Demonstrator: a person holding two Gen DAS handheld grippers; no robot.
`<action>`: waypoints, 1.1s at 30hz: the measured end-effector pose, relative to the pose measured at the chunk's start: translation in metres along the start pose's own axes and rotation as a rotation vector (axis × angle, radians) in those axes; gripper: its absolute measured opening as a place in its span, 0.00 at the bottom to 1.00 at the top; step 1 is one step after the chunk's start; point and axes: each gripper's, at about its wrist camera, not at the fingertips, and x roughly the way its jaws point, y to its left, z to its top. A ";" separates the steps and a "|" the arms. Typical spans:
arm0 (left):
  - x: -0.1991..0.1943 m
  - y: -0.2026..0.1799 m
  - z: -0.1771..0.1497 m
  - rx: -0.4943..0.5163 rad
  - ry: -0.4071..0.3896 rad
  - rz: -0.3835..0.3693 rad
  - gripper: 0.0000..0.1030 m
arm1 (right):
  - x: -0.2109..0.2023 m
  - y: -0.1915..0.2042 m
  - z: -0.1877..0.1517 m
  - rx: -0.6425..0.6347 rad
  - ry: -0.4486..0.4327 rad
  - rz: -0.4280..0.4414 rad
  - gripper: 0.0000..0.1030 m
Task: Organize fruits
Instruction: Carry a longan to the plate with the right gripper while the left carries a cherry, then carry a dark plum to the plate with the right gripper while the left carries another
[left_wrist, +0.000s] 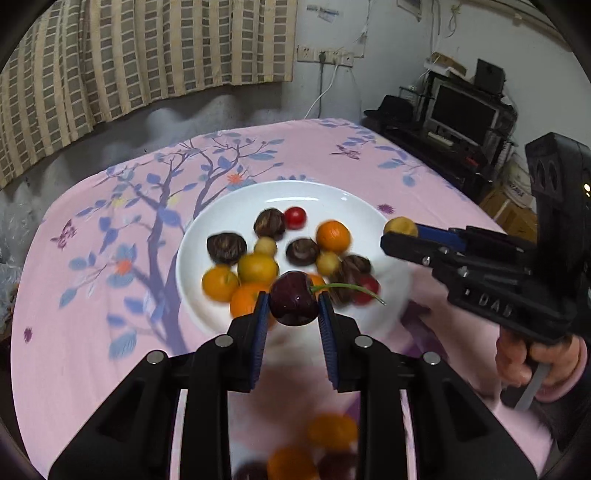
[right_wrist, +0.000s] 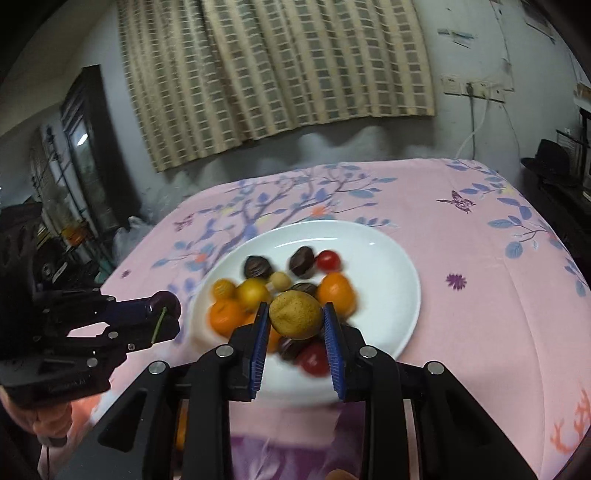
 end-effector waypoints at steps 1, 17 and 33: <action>0.013 0.001 0.006 -0.007 0.010 0.003 0.25 | 0.010 -0.003 0.001 -0.002 0.011 -0.004 0.30; -0.081 0.039 -0.078 -0.237 -0.126 0.156 0.96 | -0.047 0.058 -0.078 -0.238 0.195 0.142 0.62; -0.116 0.045 -0.156 -0.385 -0.165 0.146 0.96 | -0.036 0.077 -0.117 -0.204 0.309 0.153 0.52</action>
